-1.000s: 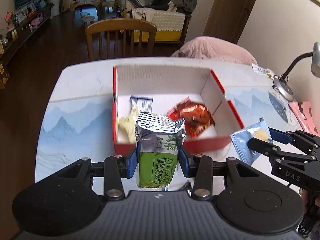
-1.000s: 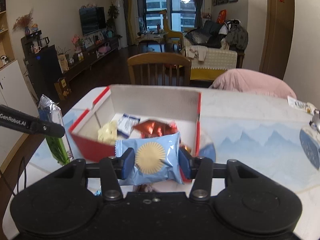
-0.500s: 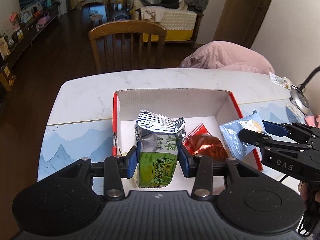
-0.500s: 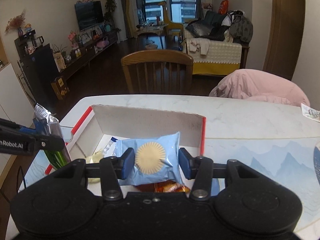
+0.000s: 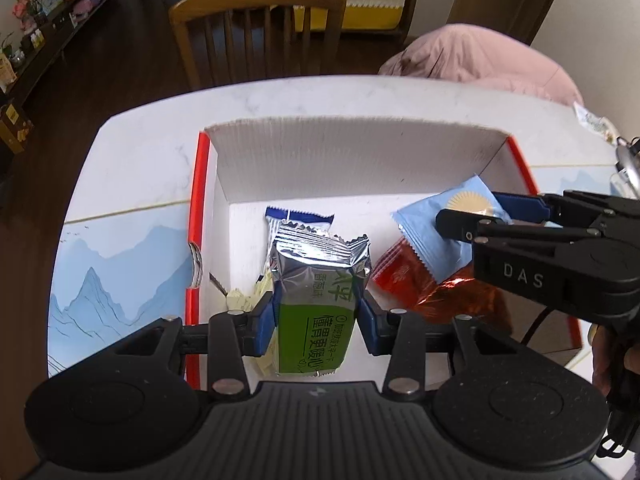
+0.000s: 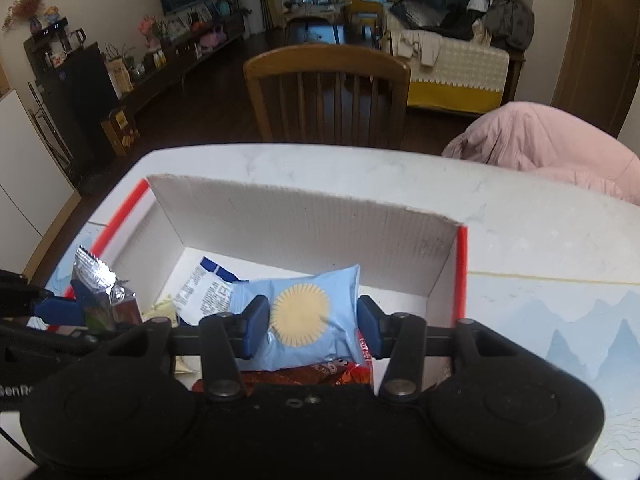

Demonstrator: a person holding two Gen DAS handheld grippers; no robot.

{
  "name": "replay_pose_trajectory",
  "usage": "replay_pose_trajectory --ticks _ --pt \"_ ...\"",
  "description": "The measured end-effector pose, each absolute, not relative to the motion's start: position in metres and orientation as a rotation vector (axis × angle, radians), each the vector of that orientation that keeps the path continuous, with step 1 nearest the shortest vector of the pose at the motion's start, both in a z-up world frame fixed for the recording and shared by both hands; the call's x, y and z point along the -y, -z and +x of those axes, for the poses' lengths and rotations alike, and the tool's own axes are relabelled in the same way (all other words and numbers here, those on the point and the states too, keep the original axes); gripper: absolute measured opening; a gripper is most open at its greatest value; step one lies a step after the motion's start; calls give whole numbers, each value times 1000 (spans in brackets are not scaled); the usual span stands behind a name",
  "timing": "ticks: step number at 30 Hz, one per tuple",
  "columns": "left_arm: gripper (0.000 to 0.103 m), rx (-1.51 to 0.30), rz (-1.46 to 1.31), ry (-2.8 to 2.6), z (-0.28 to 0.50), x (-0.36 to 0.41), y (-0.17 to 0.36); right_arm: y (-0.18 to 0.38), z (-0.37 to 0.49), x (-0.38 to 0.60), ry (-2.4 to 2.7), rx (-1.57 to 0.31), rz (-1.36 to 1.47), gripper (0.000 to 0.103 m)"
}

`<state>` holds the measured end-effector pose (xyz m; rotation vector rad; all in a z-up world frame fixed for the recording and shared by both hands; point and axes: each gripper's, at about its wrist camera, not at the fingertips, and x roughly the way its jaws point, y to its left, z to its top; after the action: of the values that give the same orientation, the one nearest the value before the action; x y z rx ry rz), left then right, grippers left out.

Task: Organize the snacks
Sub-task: 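Carry both packets into the red box and open both grippers, then move both tools back over the remaining snacks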

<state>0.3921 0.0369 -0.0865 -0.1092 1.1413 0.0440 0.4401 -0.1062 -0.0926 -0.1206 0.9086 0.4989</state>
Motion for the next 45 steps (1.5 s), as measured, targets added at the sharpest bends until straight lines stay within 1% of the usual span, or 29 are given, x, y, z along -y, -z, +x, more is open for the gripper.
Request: replay_pose_trajectory --ticks 8,15,19,20,24,27,31,38,40,41,43,45 --pt "42 -1197 -84 -59 401 -33 110 104 444 102 -519 -934 -157 45" --pt "42 -1222 -51 -60 403 -29 124 102 443 107 -521 -952 -147 51" --pt "42 -1210 -55 -53 398 -29 123 99 435 110 -524 -940 -154 59" --pt "42 -1205 -55 -52 396 -29 122 97 432 111 -524 -935 -155 63" --pt "43 -1179 -67 -42 388 -30 113 87 423 116 -518 -910 -152 64" --pt "46 -1154 -73 -36 380 -31 104 76 414 121 -518 -890 -145 66" --pt "48 -1119 -87 -29 366 -33 91 63 397 128 -509 -859 -139 76" --pt "52 -1055 -99 -18 332 -37 66 40 361 135 -506 -809 -122 81" --pt "57 -1033 -102 -15 322 -39 58 34 349 138 -511 -799 -105 83" --pt "58 -1020 -102 -15 316 -40 54 31 345 138 -509 -794 -99 85" --pt "58 -999 -102 -15 305 -41 47 26 333 139 -508 -780 -85 89" --pt "58 -981 -105 -11 295 -41 42 20 321 140 -512 -763 -79 89"
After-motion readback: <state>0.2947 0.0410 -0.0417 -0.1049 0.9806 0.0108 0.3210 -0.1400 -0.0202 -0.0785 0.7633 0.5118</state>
